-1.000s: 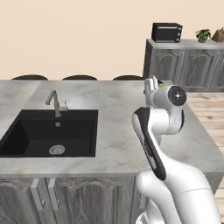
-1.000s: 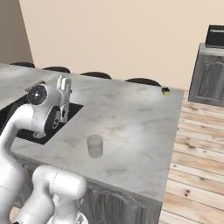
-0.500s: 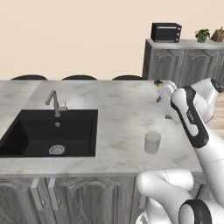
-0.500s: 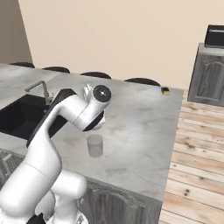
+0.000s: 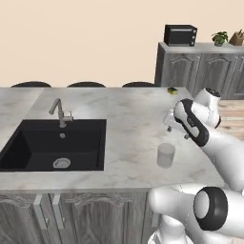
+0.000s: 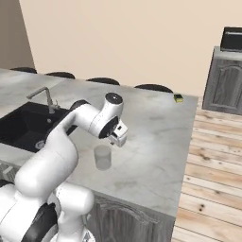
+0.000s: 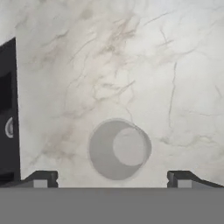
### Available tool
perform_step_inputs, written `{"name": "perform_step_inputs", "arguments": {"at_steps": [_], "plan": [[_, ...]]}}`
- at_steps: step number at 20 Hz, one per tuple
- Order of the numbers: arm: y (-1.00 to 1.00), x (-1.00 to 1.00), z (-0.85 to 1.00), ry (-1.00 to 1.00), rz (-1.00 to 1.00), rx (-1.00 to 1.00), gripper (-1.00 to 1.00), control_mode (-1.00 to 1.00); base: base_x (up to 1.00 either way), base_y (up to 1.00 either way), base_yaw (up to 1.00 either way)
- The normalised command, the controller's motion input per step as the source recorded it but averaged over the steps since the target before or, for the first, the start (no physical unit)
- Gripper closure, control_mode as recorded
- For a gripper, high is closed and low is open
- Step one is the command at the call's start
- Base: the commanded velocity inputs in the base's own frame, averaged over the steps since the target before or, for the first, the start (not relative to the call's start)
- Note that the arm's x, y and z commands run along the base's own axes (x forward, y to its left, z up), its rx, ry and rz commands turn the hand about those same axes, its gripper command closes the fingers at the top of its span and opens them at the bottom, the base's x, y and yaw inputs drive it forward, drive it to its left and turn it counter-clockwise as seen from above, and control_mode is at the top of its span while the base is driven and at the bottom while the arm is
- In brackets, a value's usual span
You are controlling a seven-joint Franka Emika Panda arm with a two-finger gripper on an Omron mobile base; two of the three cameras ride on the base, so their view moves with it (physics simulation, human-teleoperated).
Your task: Move the glass cup from next to the sink to the open cabinet. Then, move the bowl with the garlic to the fridge to clear the area for faucet cleaning.
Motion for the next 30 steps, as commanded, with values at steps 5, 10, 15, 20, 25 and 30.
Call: {"name": "perform_step_inputs", "arguments": {"at_steps": [5, 10, 15, 20, 25, 30], "plan": [[-0.02, 0.27, -0.8, 0.15, 0.2, -0.3, -1.0, -1.0, 0.0, 0.0, 0.0], [-0.06, 0.17, -0.22, 0.13, 0.0, -0.04, -1.0, -1.0, 0.0, 0.0, 0.0], [-0.32, 0.47, -0.21, 0.0, 0.0, -0.01, -1.0, -1.0, 0.0, 0.0, 0.0], [-0.11, 0.15, -0.35, -0.03, 0.0, 0.0, -1.0, -1.0, 0.0, 0.0, 0.0], [0.0, 0.0, -0.61, 0.0, 0.0, 0.0, -1.0, -1.0, 0.0, 0.0, 0.0], [0.0, 0.0, -0.57, 0.0, 0.0, 0.0, -1.0, -1.0, 0.0, 0.0, 0.0]]}}
